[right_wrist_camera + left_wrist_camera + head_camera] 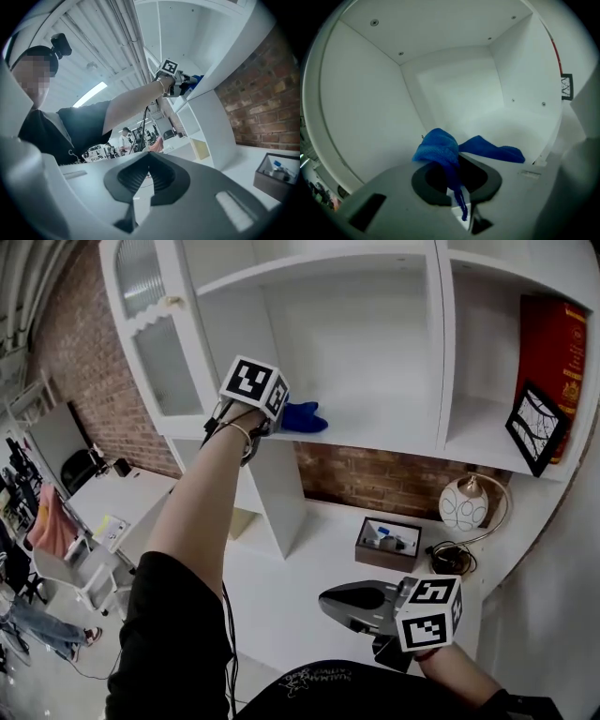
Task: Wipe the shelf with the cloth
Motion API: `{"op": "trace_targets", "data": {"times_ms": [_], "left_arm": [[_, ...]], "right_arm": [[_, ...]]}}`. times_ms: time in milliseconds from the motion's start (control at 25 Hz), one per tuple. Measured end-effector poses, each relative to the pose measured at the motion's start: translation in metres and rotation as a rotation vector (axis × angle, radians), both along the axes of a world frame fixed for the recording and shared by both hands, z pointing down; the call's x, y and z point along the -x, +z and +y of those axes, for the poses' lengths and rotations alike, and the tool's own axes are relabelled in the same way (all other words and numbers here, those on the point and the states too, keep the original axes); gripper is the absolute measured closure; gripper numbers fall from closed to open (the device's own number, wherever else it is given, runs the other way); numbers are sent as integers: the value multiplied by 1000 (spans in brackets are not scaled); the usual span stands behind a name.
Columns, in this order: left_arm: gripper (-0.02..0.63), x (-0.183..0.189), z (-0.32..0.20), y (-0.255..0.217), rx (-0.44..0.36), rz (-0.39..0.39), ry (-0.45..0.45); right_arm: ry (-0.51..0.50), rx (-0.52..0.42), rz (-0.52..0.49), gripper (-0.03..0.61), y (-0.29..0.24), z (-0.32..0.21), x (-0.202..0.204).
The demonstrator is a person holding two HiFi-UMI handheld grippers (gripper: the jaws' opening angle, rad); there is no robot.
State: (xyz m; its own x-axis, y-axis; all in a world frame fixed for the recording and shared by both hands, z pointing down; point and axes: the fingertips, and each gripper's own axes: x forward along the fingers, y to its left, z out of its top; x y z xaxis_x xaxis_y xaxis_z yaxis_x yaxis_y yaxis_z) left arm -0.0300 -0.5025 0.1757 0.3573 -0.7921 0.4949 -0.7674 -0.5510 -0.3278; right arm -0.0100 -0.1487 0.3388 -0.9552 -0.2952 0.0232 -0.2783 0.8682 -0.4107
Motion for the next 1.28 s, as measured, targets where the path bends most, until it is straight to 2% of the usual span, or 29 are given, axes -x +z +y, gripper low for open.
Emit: {"op": "trace_targets", "data": {"times_ms": [160,440,640,760,960,1120,1280], "left_arm": [[583,4,-8,10,9,-27,-17],[583,4,-18,19,54,-86,-56],[590,-4,-18,23,114,-12,-66],[591,-14,-14,24,155,30,-44],[591,-35,-7,26,166,-25,-12],[591,-61,3,27,206,-35,36],[594,-90,14,27,174,-105,84]], "right_arm": [[-18,1,31,569,3,1,8],[25,18,33,569,4,-2,-6],[78,13,44,569,4,-4,-23],[99,3,50,569,1,-4,-31],[116,-4,61,570,2,-3,-38],[136,-8,76,569,5,-1,-45],[153,-8,66,569,4,1,-53]]}}
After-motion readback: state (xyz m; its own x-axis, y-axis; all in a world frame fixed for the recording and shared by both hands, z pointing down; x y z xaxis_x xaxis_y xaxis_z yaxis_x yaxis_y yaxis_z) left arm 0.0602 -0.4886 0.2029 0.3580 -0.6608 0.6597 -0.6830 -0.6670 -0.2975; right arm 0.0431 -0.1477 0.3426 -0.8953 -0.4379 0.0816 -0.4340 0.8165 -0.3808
